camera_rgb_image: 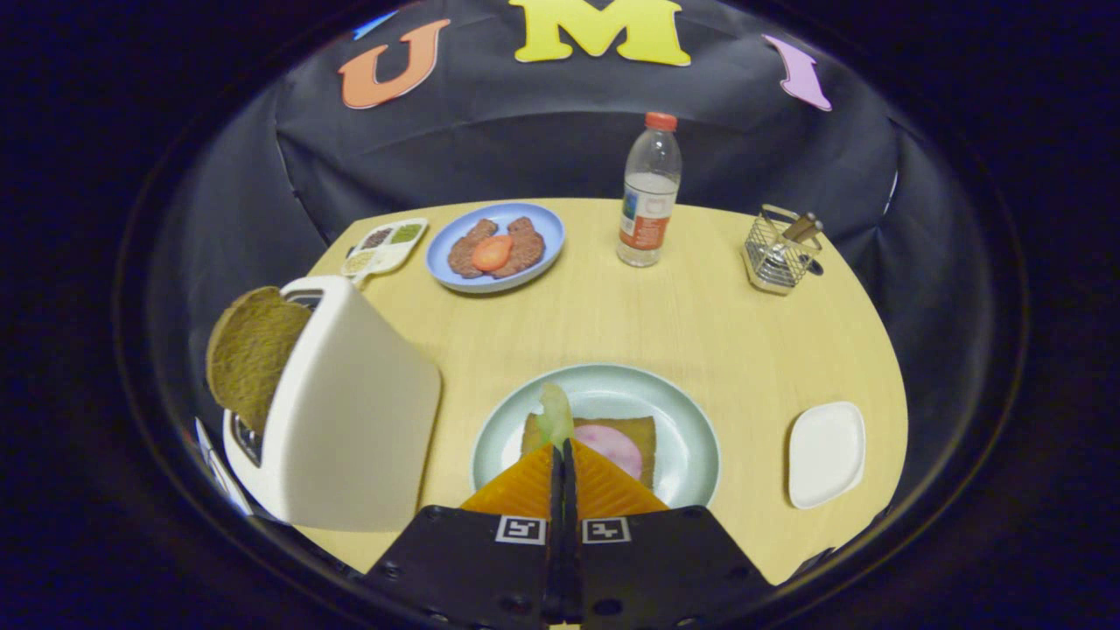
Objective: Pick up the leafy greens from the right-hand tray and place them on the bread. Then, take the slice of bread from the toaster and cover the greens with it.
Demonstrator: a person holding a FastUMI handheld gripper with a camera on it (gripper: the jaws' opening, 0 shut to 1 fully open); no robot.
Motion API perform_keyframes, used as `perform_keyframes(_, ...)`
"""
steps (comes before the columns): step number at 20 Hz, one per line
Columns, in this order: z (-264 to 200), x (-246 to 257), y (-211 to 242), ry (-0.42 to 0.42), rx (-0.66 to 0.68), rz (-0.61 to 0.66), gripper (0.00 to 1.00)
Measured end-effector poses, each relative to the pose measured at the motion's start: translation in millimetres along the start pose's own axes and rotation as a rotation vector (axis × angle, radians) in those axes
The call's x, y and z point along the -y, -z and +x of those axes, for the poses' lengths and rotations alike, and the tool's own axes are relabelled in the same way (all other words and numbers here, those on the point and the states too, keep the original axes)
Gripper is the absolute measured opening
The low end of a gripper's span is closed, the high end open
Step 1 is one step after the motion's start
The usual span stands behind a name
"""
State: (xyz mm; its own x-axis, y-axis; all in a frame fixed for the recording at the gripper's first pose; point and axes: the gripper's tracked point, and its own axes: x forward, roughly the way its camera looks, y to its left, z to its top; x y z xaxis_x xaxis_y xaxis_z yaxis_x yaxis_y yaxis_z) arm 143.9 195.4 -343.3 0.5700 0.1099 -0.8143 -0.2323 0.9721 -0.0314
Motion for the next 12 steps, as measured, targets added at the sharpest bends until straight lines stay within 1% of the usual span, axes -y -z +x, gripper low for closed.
perform_keyframes(4,25,12,-2,-0.011,-0.034,0.037,0.01)
perform_keyframes(6,27,7,-7,-0.033,-0.024,0.030,0.01)
perform_keyframes(7,27,4,-7,-0.037,-0.020,0.022,0.02)
perform_keyframes(8,27,5,-7,-0.029,-0.019,0.016,0.06)
perform_keyframes(9,26,9,-10,-0.007,-0.012,0.016,0.15)
perform_keyframes(10,22,12,-14,0.012,-0.002,0.017,0.20)
perform_keyframes(11,16,9,-19,0.011,0.014,0.018,0.32)
perform_keyframes(12,8,9,-25,0.014,0.038,0.012,0.40)
